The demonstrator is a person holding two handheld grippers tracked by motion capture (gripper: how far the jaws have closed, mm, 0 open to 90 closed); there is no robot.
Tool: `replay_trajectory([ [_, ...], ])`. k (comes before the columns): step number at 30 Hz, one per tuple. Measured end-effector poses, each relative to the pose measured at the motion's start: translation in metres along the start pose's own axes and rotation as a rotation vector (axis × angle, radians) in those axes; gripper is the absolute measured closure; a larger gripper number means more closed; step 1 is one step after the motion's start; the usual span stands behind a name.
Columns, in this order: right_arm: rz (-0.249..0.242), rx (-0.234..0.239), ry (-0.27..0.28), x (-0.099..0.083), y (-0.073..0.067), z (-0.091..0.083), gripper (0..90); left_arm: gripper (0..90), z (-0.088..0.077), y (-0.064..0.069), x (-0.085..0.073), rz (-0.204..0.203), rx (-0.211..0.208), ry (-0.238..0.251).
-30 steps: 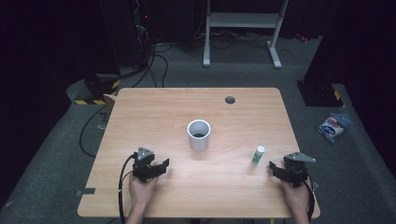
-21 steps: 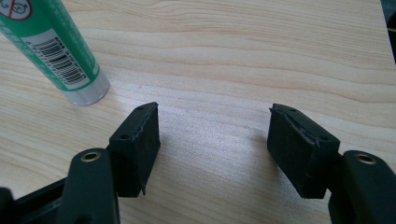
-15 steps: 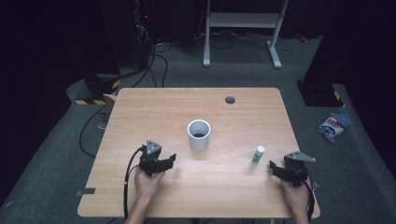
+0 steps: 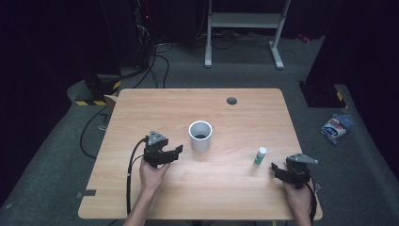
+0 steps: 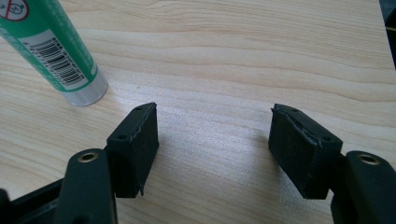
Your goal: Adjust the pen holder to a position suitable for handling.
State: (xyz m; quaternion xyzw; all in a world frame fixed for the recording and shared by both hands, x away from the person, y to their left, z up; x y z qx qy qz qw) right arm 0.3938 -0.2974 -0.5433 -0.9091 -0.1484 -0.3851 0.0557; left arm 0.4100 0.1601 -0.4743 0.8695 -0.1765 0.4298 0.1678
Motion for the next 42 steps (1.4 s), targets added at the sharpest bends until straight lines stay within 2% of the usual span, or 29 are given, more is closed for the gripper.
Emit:
replay_trajectory([
  [11, -0.001, 0.0, 0.0, 0.0, 0.0, 0.0, 33.0, 31.3, 0.005, 0.001, 0.031, -0.022, -0.013, 0.033],
  [14, 0.0, 0.001, 0.0, 0.0, 0.0, 0.0, 33.0, 32.0, 0.011, 0.002, 0.038, -0.01, -0.009, 0.016],
  [17, -0.001, 0.001, 0.0, 0.0, 0.0, 0.0, 33.0, 33.5, 0.017, 0.002, 0.043, -0.019, -0.023, 0.014],
  [19, 0.0, 0.002, 0.0, 0.0, 0.0, 0.0, 33.0, 34.2, 0.022, 0.003, 0.046, -0.027, -0.025, 0.015],
  [23, 0.0, 0.001, 0.0, 0.0, 0.0, 0.0, 33.0, 35.7, 0.031, 0.005, 0.049, -0.004, -0.021, -0.004],
  [26, 0.0, 0.002, 0.0, 0.0, 0.0, 0.0, 33.0, 38.0, 0.037, 0.004, 0.051, -0.019, -0.021, 0.001],
  [33, 0.0, 0.002, 0.0, 0.0, 0.0, 0.0, 33.0, 41.7, 0.054, 0.006, 0.054, -0.008, -0.012, -0.033],
  [37, -0.001, 0.002, 0.0, 0.0, 0.0, 0.0, 33.0, 44.8, 0.058, 0.006, 0.057, 0.004, 0.002, -0.036],
  [39, -0.001, 0.002, 0.0, 0.0, 0.0, 0.0, 32.9, 47.5, 0.06, 0.006, 0.058, -0.015, 0.002, -0.032],
  [41, -0.001, 0.002, 0.0, 0.0, 0.0, 0.0, 32.8, 49.9, 0.062, 0.006, 0.057, -0.019, 0.006, -0.031],
  [42, -0.002, 0.003, -0.001, 0.0, 0.0, 0.0, 32.7, 51.1, 0.063, 0.006, 0.057, -0.008, 0.013, -0.037],
])
Point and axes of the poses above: each handheld gripper's, and its own axes: z roughly forward along the jaws, x roughly out of its top, y roughly to its right, the point moved 3 cm from there along z, roughly forward along the jaws, and after that the axes turned 1 degree about -y, right-handed, at the moved point
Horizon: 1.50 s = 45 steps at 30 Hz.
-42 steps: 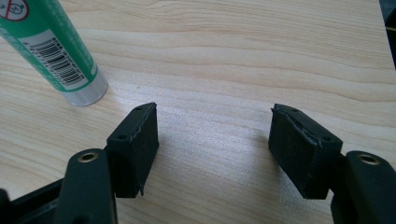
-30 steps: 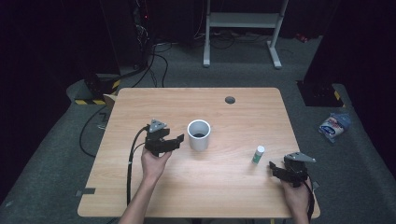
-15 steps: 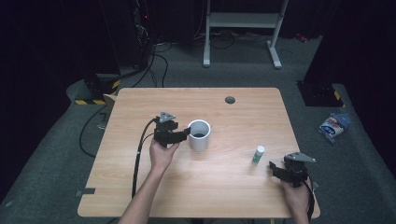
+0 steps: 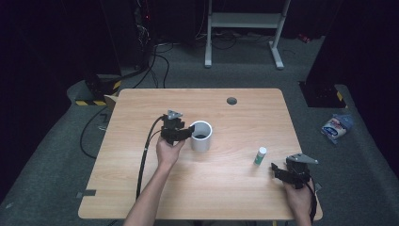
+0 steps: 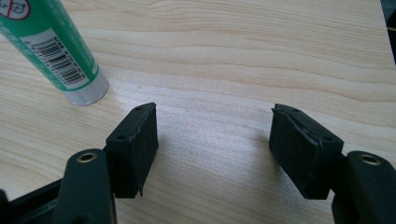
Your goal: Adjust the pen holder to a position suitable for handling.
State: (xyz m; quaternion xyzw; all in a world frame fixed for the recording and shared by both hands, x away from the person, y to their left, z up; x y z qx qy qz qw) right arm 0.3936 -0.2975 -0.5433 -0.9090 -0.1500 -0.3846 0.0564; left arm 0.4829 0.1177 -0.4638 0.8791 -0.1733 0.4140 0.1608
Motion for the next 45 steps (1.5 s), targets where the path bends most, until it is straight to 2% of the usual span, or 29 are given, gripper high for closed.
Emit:
replay_trajectory([
  [1, 0.0, 0.0, 0.0, 0.0, 0.0, 0.0, 32.7, 52.0, 0.001, 0.001, -0.001, -0.003, 0.001, -0.006],
  [4, 0.001, 0.0, 0.0, 0.0, 0.0, 0.0, 32.7, 55.2, 0.003, 0.002, -0.002, 0.021, 0.012, -0.018],
  [7, 0.0, 0.0, 0.0, 0.0, 0.0, 0.0, 32.7, 58.4, 0.003, 0.001, -0.002, 0.005, 0.008, -0.016],
  [17, 0.0, 0.0, 0.0, 0.0, 0.0, 0.0, 32.6, 67.5, 0.003, 0.004, -0.005, 0.018, -0.026, -0.012],
  [20, 0.0, 0.0, 0.0, 0.0, 0.0, 0.0, 32.6, 70.2, 0.002, 0.006, -0.006, 0.002, -0.036, -0.015],
  [22, 0.0, 0.0, 0.0, 0.0, 0.0, 0.0, 32.6, 70.5, 0.001, 0.008, -0.006, 0.006, -0.027, -0.018],
  [30, 0.0, 0.0, -0.002, 0.0, 0.0, 0.0, 32.6, 71.6, -0.006, 0.01, -0.011, 0.018, -0.044, -0.013],
  [32, -0.001, 0.0, -0.002, 0.0, 0.0, 0.0, 32.6, 72.2, -0.007, 0.012, -0.013, 0.032, -0.031, -0.005],
  [34, -0.001, 0.0, -0.002, 0.0, 0.0, 0.0, 32.6, 72.6, -0.008, 0.013, -0.015, 0.025, -0.042, 0.005],
  [36, -0.001, -0.001, -0.002, 0.0, 0.0, 0.0, 32.6, 73.3, -0.009, 0.015, -0.016, 0.033, -0.055, 0.007],
  [37, -0.001, -0.001, -0.002, 0.0, 0.0, 0.0, 32.6, 73.7, -0.01, 0.016, -0.017, 0.049, -0.05, 0.004],
  [39, -0.001, 0.0, -0.002, 0.0, 0.0, 0.0, 32.6, 74.2, -0.011, 0.019, -0.018, 0.056, -0.049, 0.004],
  [45, -0.001, 0.0, -0.002, 0.0, 0.0, 0.0, 32.6, 74.3, -0.014, 0.022, -0.021, 0.046, -0.059, 0.014],
])
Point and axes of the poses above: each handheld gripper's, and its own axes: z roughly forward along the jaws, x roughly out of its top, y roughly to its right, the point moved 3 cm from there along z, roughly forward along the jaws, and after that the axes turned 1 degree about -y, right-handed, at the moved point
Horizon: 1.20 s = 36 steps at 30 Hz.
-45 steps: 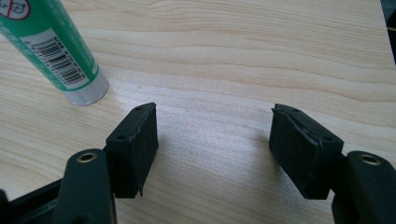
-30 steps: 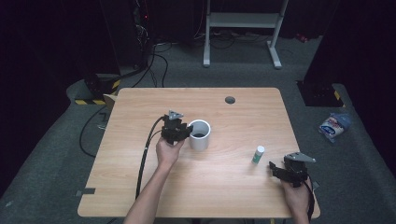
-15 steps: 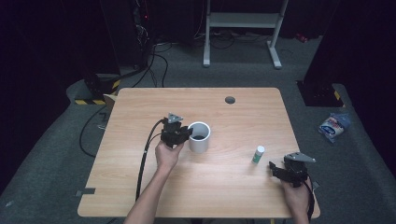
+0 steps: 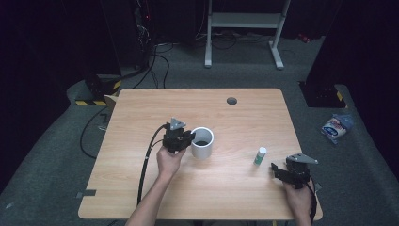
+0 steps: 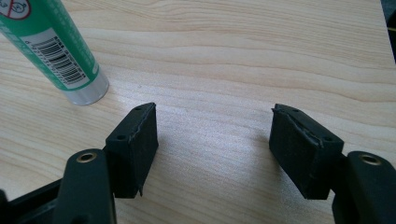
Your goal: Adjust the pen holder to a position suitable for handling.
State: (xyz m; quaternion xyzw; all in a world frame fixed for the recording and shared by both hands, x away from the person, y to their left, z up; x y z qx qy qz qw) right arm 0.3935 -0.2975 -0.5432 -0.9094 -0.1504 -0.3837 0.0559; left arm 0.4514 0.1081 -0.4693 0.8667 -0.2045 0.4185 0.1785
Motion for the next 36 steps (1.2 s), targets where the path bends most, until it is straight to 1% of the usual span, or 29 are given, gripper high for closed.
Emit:
replay_trajectory([
  [1, 0.0, 0.0, 0.0, 0.0, 0.0, 0.0, 32.6, 74.4, 0.0, 0.001, 0.0, 0.002, -0.004, 0.001],
  [5, 0.0, 0.0, 0.0, 0.0, 0.0, 0.0, 32.6, 74.8, -0.003, 0.005, -0.002, 0.03, -0.013, -0.009],
  [10, 0.0, 0.0, 0.0, 0.0, 0.0, 0.0, 32.6, 75.2, -0.004, 0.01, -0.005, 0.025, -0.024, 0.002],
  [13, 0.0, 0.0, 0.0, 0.0, 0.0, 0.0, 32.6, 75.3, -0.006, 0.014, -0.007, 0.029, -0.032, 0.004],
  [18, 0.0, 0.0, 0.0, 0.0, 0.0, 0.0, 32.6, 76.0, -0.008, 0.02, -0.01, 0.059, -0.039, 0.001],
  [20, 0.0, 0.0, 0.0, 0.0, 0.0, 0.0, 32.6, 76.5, -0.009, 0.023, -0.011, 0.054, -0.047, 0.001],
  [23, 0.0, 0.0, 0.0, 0.0, 0.0, 0.0, 32.6, 77.0, -0.01, 0.026, -0.012, 0.066, -0.054, 0.002],
  [25, 0.0, 0.0, 0.0, 0.0, 0.0, 0.0, 32.6, 77.0, -0.01, 0.028, -0.013, 0.065, -0.074, -0.002],
  [29, 0.0, 0.0, 0.0, 0.0, 0.0, 0.0, 32.6, 77.1, -0.012, 0.033, -0.014, 0.089, -0.095, -0.009],
  [33, 0.0, 0.0, 0.0, 0.0, 0.0, 0.0, 32.5, 77.1, -0.014, 0.038, -0.017, 0.082, -0.111, -0.002],
  [34, 0.0, 0.001, -0.001, 0.0, 0.0, 0.0, 32.4, 77.1, -0.014, 0.038, -0.018, 0.089, -0.115, -0.002],
  [36, 0.0, 0.001, 0.0, 0.0, 0.0, 0.0, 32.4, 77.1, -0.015, 0.041, -0.019, 0.09, -0.126, 0.0],
])
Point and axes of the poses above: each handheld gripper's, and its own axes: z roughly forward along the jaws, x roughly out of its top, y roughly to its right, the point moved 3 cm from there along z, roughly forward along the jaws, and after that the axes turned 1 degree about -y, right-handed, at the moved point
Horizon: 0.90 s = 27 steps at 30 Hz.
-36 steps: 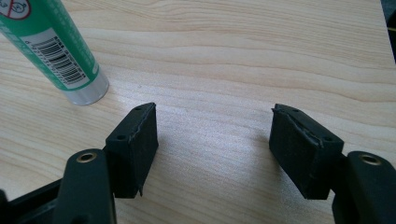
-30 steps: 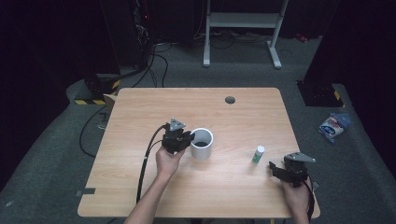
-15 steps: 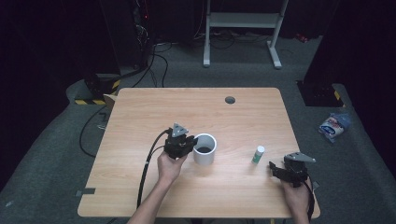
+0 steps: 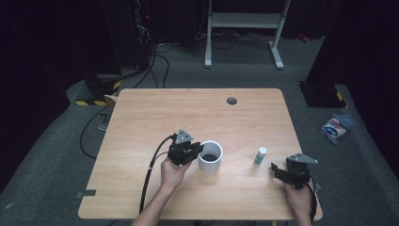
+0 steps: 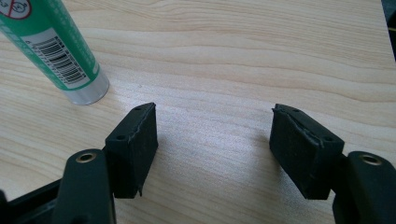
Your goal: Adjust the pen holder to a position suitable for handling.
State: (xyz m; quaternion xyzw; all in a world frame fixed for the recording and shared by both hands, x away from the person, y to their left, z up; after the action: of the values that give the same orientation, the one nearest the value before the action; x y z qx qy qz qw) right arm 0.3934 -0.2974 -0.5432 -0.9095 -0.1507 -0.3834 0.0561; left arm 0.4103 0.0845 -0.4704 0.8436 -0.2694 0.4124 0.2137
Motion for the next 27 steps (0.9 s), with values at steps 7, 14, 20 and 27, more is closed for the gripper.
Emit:
replay_trajectory([
  [7, 0.0, 0.0, 0.0, 0.0, 0.0, 0.0, 32.4, 76.7, -0.001, 0.007, -0.002, -0.003, -0.028, -0.001],
  [14, -0.003, 0.001, 0.001, 0.0, 0.0, 0.0, 32.3, 73.5, -0.003, 0.017, -0.004, 0.022, -0.073, -0.012],
  [20, -0.003, 0.001, 0.001, 0.0, 0.0, 0.0, 32.3, 56.5, -0.016, 0.01, 0.0, -0.011, -0.049, 0.055],
  [27, -0.002, 0.003, -0.001, 0.0, 0.0, 0.0, 32.3, 45.7, -0.03, -0.008, -0.005, -0.072, 0.026, 0.088],
])
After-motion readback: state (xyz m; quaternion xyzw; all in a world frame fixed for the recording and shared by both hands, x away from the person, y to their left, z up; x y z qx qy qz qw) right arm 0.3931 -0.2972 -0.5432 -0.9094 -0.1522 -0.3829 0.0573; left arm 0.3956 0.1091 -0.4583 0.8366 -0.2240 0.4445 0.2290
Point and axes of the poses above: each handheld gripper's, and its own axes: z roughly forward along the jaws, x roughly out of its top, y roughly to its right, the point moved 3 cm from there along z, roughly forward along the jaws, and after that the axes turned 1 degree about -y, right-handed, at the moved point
